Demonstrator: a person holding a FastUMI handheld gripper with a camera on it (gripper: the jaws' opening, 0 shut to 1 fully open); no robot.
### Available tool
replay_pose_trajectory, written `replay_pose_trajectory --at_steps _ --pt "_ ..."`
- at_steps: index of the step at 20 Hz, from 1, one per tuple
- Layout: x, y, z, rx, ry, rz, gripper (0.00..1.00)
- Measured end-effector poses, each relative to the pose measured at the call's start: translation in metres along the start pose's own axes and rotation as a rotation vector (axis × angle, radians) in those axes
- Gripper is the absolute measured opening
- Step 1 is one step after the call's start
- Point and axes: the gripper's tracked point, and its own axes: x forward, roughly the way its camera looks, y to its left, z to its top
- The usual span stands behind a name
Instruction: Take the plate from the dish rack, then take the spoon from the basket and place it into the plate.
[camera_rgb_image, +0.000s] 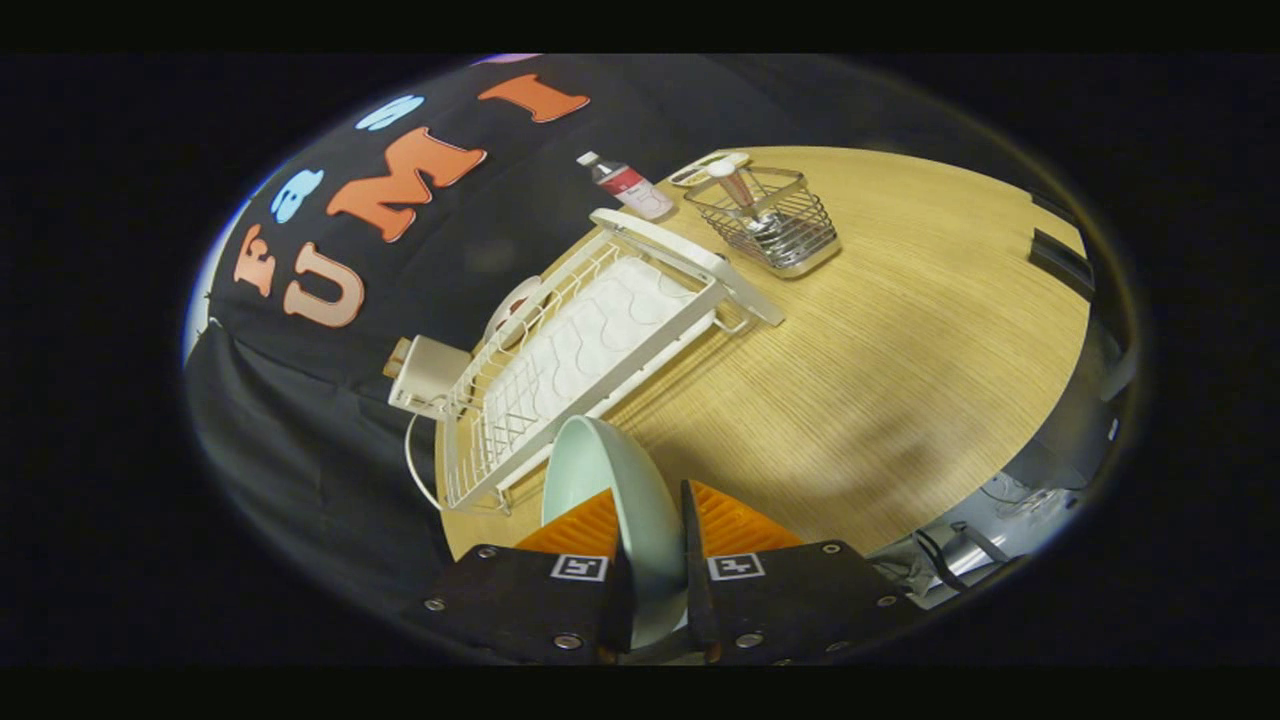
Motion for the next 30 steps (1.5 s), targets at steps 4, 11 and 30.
replay_pose_trajectory --at_steps 4,11,30 --pt "0.004 -0.012 -0.003 -0.006 0.012 -0.036 0.22" --pt "0.003 -0.029 0.006 -0.012 0.014 -0.083 0.37" --pt "-0.052 -0.092 0.169 -0.346 -0.275 -0.275 0.99"
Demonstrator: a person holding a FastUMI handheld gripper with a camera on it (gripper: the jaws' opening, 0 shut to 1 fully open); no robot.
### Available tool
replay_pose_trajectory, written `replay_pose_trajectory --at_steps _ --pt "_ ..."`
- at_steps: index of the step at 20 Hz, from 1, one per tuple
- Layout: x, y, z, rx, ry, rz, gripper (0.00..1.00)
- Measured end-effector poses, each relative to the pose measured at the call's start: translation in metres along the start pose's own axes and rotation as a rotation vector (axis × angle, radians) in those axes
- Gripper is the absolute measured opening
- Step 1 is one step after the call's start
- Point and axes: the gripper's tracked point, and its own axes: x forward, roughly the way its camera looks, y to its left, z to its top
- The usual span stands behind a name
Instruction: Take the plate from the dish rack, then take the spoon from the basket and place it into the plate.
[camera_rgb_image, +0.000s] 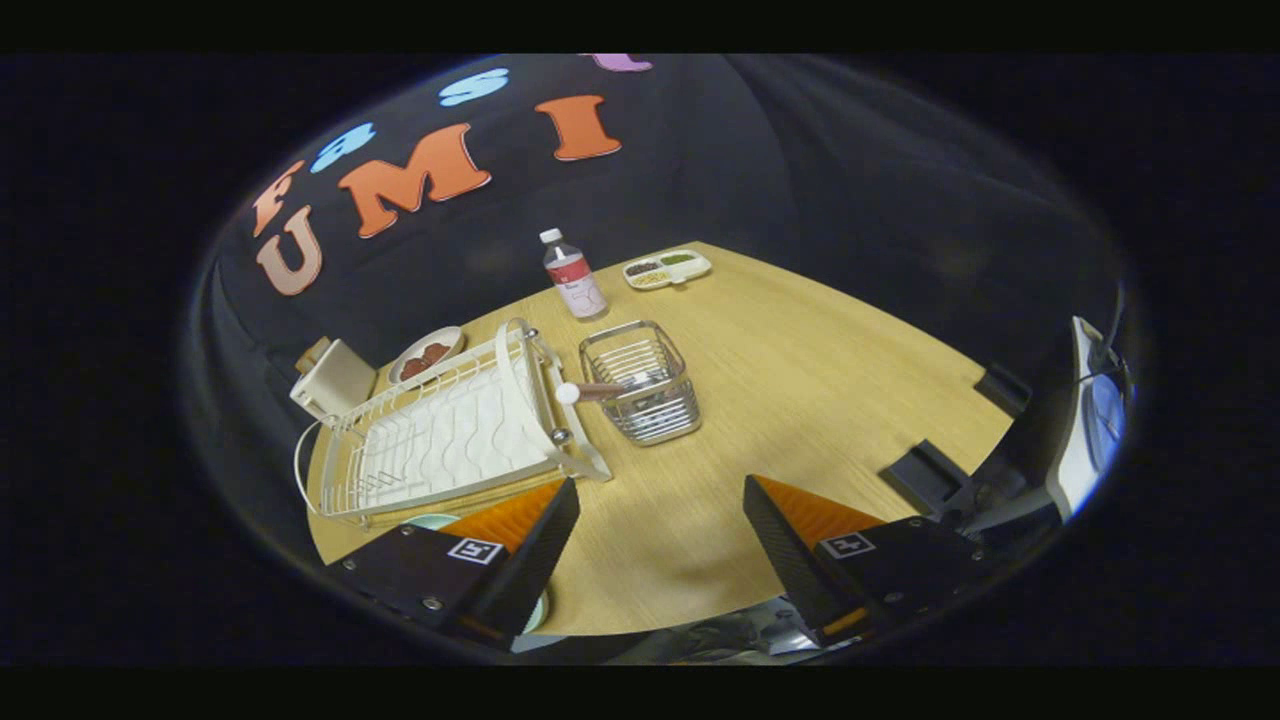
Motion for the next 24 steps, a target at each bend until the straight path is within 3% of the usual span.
replay_pose_trajectory --at_steps 8,19,21,24 --pt "0.016 -0.004 0.066 -0.160 -0.115 0.011 0.99" --pt "0.030 0.057 0.074 -0.299 -0.150 0.165 0.93" --pt "0.036 0.061 0.064 -0.345 -0.124 0.169 0.90" --pt "0.044 0.058 0.057 -0.370 -0.106 0.151 0.66"
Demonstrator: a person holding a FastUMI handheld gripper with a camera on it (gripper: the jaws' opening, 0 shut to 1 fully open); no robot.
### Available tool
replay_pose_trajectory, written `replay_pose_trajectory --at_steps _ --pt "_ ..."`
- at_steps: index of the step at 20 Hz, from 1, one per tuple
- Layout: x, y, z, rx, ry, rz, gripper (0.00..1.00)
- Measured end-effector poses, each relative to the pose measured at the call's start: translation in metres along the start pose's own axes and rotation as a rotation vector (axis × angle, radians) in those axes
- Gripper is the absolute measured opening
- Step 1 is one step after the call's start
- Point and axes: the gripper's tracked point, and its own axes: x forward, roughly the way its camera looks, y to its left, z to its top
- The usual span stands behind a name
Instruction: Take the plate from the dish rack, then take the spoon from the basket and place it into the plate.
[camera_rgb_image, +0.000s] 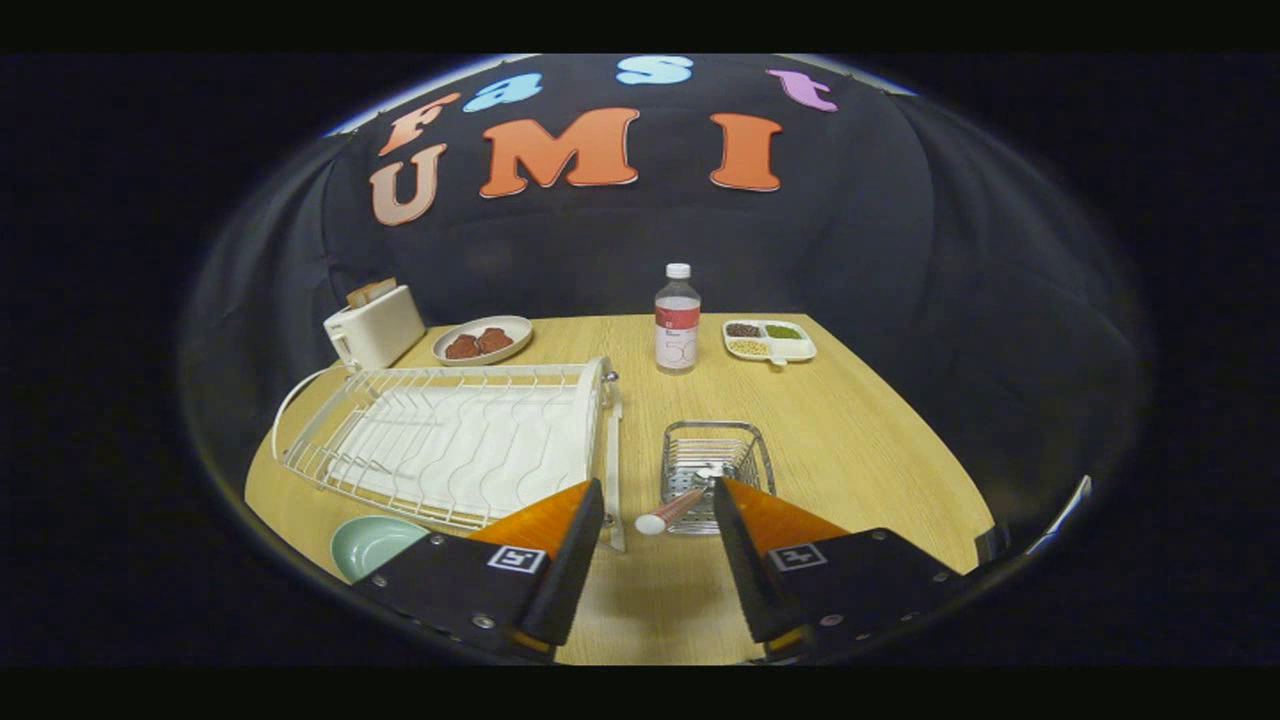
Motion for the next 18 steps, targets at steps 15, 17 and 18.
replay_pose_trajectory --at_steps 15,17,18 --pt "-0.008 -0.031 0.031 -0.043 -0.077 -0.108 0.07" --pt "-0.014 -0.028 0.038 -0.059 -0.093 -0.111 0.06" --pt "-0.018 -0.026 0.041 -0.065 -0.097 -0.115 0.06"
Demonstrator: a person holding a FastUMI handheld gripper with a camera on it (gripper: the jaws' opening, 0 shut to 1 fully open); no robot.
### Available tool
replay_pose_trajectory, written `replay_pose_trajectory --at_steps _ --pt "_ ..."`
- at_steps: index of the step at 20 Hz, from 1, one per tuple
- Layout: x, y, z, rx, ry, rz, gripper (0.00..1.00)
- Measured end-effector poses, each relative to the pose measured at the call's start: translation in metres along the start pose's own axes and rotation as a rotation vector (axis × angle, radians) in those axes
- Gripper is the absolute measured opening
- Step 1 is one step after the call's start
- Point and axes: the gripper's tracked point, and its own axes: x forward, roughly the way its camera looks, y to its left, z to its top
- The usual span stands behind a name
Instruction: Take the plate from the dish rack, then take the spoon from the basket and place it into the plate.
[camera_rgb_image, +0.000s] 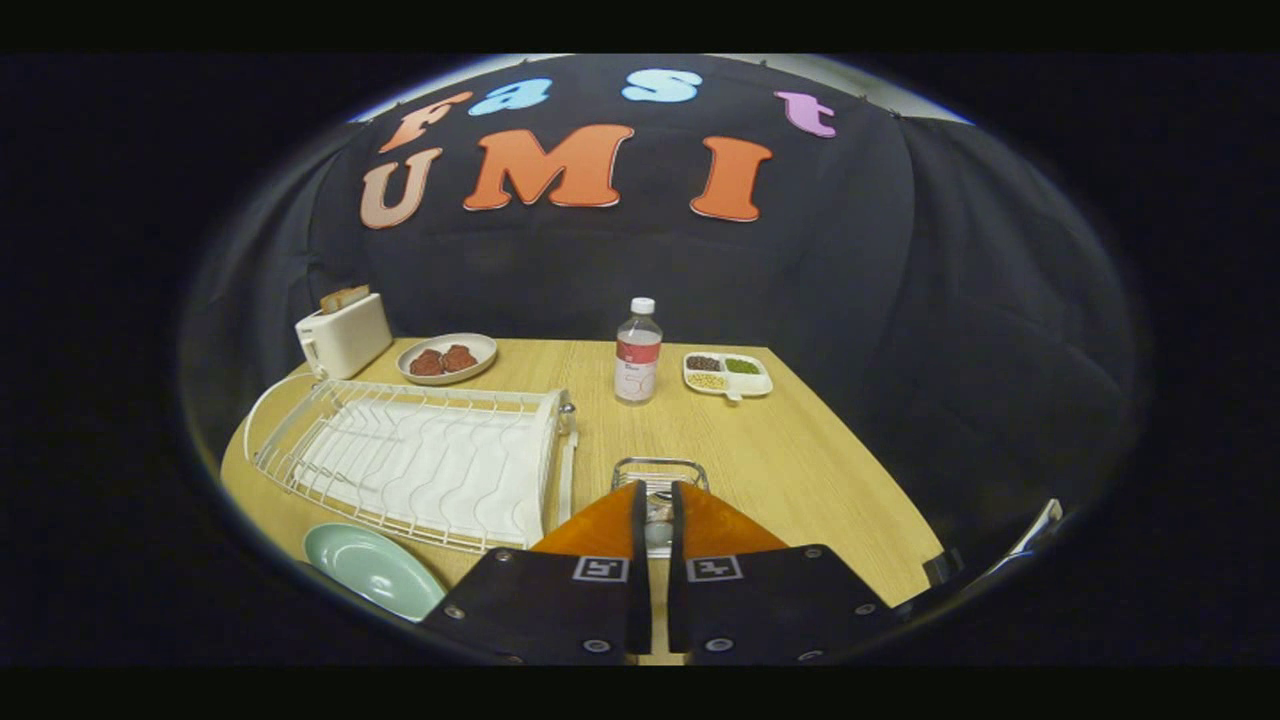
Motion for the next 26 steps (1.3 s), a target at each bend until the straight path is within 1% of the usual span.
replay_pose_trajectory --at_steps 4,10,15,22,26 --pt "-0.019 0.005 0.017 -0.001 -0.047 -0.017 0.06" --pt "-0.053 0.006 0.037 0.020 -0.102 -0.097 0.06" --pt "-0.085 0.022 0.046 0.021 -0.152 -0.158 0.06" --pt "-0.133 0.063 0.042 0.040 -0.183 -0.199 0.06" --pt "-0.155 0.087 0.030 0.048 -0.179 -0.207 0.06"
